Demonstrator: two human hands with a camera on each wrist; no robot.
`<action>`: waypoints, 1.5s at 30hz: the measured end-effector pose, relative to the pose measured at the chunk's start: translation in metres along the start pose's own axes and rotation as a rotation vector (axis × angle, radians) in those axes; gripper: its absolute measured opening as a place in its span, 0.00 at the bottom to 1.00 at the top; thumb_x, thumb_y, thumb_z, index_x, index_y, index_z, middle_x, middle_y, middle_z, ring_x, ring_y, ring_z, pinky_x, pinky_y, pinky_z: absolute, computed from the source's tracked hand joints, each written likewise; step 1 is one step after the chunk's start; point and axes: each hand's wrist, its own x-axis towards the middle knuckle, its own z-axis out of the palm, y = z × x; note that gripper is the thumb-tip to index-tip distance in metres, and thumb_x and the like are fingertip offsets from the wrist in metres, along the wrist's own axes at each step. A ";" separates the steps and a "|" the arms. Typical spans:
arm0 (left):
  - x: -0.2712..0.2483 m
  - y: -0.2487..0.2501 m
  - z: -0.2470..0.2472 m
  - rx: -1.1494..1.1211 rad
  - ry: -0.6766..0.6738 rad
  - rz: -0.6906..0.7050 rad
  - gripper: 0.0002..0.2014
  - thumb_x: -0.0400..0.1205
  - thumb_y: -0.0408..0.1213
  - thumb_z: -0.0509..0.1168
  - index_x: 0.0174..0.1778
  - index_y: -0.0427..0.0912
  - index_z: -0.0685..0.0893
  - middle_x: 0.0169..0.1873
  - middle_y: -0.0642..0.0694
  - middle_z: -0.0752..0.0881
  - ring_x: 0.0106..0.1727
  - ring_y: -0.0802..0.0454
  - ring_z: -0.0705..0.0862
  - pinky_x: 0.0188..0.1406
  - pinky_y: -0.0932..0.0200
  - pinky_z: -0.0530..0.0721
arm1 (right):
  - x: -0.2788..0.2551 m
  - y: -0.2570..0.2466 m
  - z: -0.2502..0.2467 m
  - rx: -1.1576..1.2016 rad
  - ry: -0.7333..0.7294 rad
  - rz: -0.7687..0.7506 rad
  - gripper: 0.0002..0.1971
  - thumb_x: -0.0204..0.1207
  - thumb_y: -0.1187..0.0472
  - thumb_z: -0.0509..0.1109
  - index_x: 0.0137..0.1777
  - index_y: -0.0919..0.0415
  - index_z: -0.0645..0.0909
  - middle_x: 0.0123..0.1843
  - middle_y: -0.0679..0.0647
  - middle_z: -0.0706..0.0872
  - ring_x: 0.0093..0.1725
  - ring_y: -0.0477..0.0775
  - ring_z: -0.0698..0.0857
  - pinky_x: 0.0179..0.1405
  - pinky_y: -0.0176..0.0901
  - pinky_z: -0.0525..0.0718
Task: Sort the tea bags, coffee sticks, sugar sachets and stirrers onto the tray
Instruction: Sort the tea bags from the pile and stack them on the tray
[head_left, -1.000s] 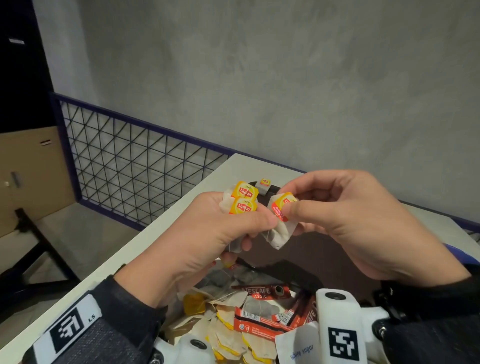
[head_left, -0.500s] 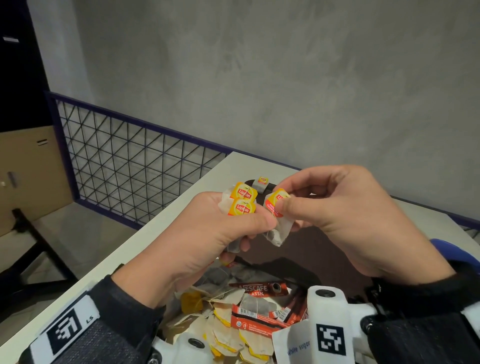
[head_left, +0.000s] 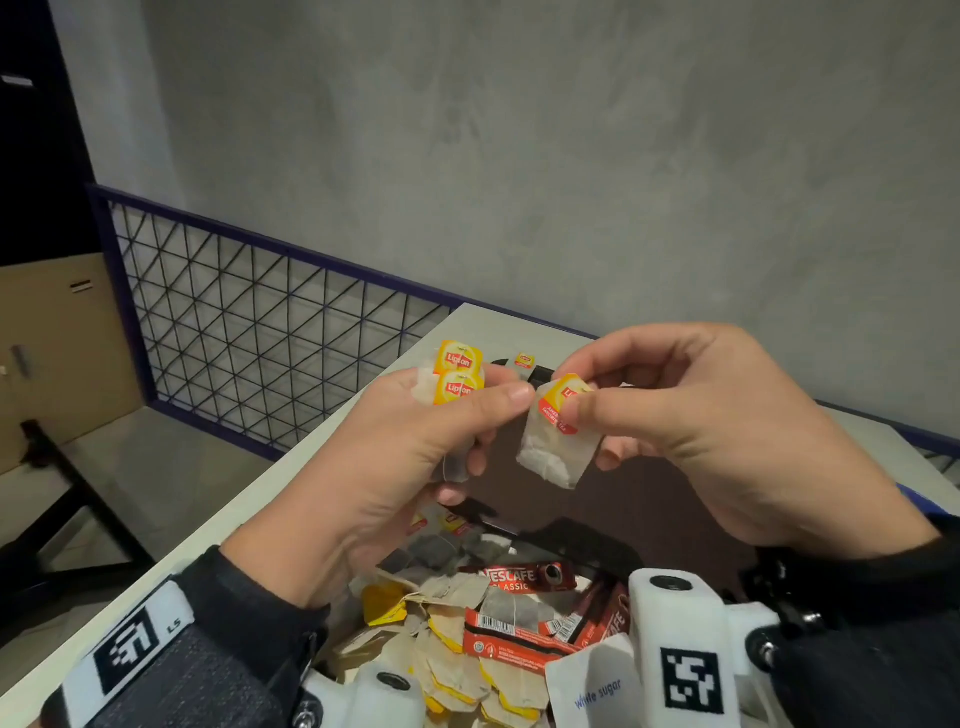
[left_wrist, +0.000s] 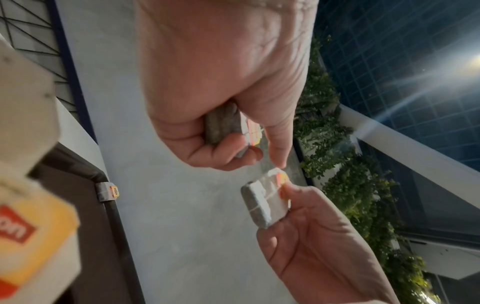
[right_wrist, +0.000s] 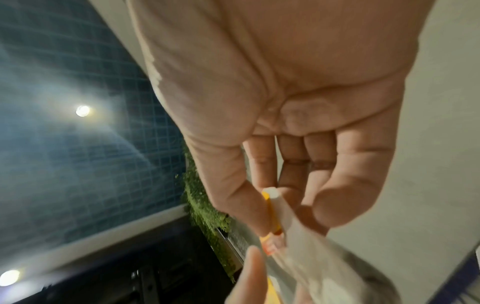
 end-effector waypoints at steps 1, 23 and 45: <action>0.000 0.000 -0.001 -0.005 -0.011 -0.009 0.20 0.63 0.47 0.83 0.49 0.45 0.95 0.29 0.50 0.81 0.26 0.56 0.77 0.18 0.64 0.66 | 0.000 -0.001 -0.002 0.039 -0.022 0.018 0.06 0.64 0.72 0.82 0.38 0.64 0.92 0.35 0.61 0.91 0.33 0.51 0.86 0.28 0.43 0.82; 0.013 -0.003 -0.009 -0.068 0.153 -0.151 0.10 0.79 0.45 0.78 0.47 0.43 0.90 0.31 0.47 0.85 0.28 0.56 0.80 0.18 0.63 0.72 | 0.045 0.004 -0.003 -0.297 -0.029 0.137 0.06 0.74 0.63 0.81 0.43 0.67 0.89 0.34 0.60 0.88 0.32 0.51 0.84 0.27 0.43 0.83; 0.037 -0.013 -0.033 -0.489 0.278 -0.221 0.07 0.88 0.24 0.60 0.60 0.31 0.80 0.50 0.28 0.93 0.48 0.31 0.95 0.36 0.43 0.95 | 0.245 0.151 -0.021 -0.520 -0.061 0.615 0.06 0.82 0.66 0.72 0.50 0.69 0.79 0.43 0.69 0.88 0.43 0.68 0.93 0.55 0.63 0.92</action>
